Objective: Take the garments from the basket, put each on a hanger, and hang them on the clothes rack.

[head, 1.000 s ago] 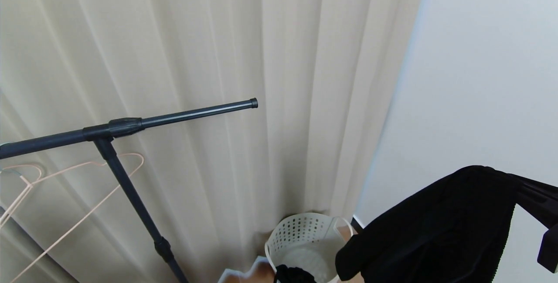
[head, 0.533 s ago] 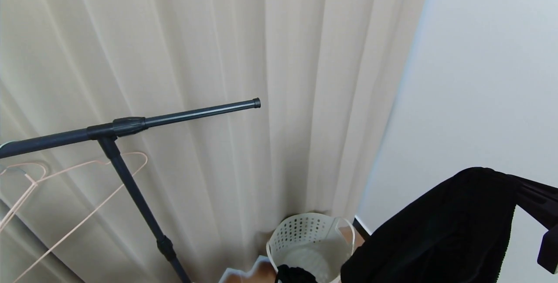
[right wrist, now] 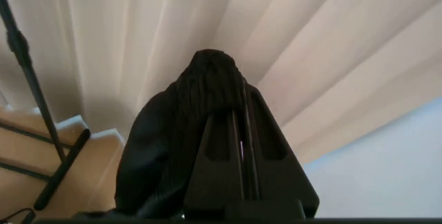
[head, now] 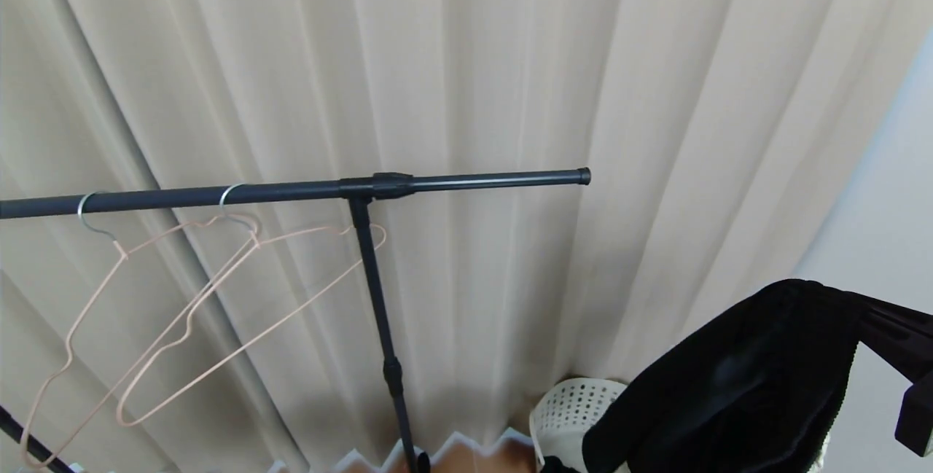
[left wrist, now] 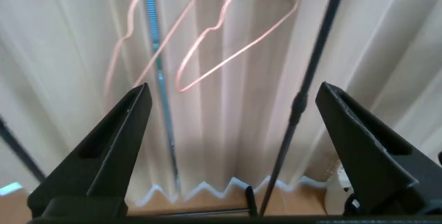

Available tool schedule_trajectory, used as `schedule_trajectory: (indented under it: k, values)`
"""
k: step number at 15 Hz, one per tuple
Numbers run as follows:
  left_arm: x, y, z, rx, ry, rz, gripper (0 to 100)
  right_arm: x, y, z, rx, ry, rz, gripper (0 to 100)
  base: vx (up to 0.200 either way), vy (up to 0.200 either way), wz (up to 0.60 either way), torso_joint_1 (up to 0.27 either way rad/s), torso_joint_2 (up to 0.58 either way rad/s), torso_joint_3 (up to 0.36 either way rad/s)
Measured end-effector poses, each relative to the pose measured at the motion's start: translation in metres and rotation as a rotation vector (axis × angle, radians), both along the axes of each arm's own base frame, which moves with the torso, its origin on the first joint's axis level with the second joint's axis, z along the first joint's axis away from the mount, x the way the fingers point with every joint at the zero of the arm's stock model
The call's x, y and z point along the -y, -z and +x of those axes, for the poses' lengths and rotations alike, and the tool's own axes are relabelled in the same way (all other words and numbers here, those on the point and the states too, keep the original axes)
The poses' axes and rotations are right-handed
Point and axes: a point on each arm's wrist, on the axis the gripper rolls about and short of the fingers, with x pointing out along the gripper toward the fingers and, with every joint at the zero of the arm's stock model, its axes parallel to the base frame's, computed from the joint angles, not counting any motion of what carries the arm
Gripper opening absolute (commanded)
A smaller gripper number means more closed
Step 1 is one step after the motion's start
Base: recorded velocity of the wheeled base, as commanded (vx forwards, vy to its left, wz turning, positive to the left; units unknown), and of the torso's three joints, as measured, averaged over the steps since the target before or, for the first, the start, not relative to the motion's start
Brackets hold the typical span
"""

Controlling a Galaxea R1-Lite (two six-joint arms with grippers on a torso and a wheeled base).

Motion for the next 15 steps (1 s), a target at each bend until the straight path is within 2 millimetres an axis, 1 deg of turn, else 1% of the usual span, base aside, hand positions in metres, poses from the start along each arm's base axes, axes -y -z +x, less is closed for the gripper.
schedule_trajectory:
  k: [2,15]
  values:
    - [0.0000,0.0000,0.0000,0.000,0.001,0.000,100,0.0000,-0.0005,0.0001,0.001,0.001,0.001,0,-0.200,0.000,0.00,0.005,0.00,0.000]
    - [0.0000,0.0001,0.0000,-0.001,0.001,-0.007,100,-0.0002,0.0003,0.0004,-0.002,0.000,-0.001,0,0.000,0.200,0.00,-0.002,0.00,0.002]
